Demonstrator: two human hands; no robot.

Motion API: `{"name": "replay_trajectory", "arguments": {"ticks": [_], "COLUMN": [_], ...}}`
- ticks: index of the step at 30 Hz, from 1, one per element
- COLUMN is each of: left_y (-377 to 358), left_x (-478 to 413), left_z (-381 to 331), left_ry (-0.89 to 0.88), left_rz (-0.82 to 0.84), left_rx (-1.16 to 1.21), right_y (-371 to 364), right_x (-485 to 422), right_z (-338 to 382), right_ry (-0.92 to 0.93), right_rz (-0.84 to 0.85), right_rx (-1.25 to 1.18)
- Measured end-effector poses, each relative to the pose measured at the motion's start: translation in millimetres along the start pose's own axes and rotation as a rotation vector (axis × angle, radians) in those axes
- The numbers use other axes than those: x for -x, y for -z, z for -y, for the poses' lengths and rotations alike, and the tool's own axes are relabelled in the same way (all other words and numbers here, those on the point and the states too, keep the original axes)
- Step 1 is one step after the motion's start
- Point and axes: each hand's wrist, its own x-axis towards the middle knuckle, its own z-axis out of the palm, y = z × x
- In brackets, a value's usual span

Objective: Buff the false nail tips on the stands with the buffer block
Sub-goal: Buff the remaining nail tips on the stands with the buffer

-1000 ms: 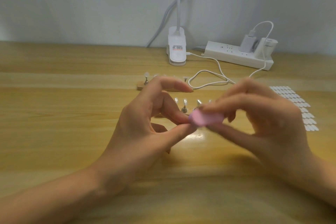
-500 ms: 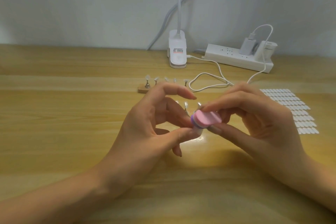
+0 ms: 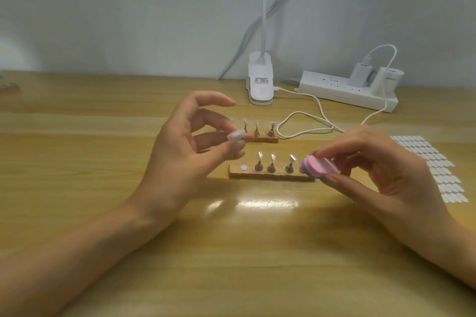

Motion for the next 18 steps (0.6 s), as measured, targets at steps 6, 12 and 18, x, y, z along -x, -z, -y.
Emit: {"name": "replay_trajectory", "arguments": {"ticks": [6, 12, 18], "left_y": [6.4, 5.5, 6.6], "left_x": [-10.3, -12.0, -12.7], "left_z": [15.4, 20.6, 20.3], "left_ry": [0.064, 0.135, 0.134], "left_rz": [0.016, 0.139, 0.203], "left_rx": [-0.295, -0.413, -0.455], "right_y": [-3.2, -4.4, -3.8], "right_x": [-1.7, -2.1, -2.8], "right_z": [-4.5, -4.6, -3.6], "right_ry": [-0.027, -0.044, -0.104], "right_rz": [0.041, 0.070, 0.061], "right_rx": [-0.031, -0.055, -0.124]}}
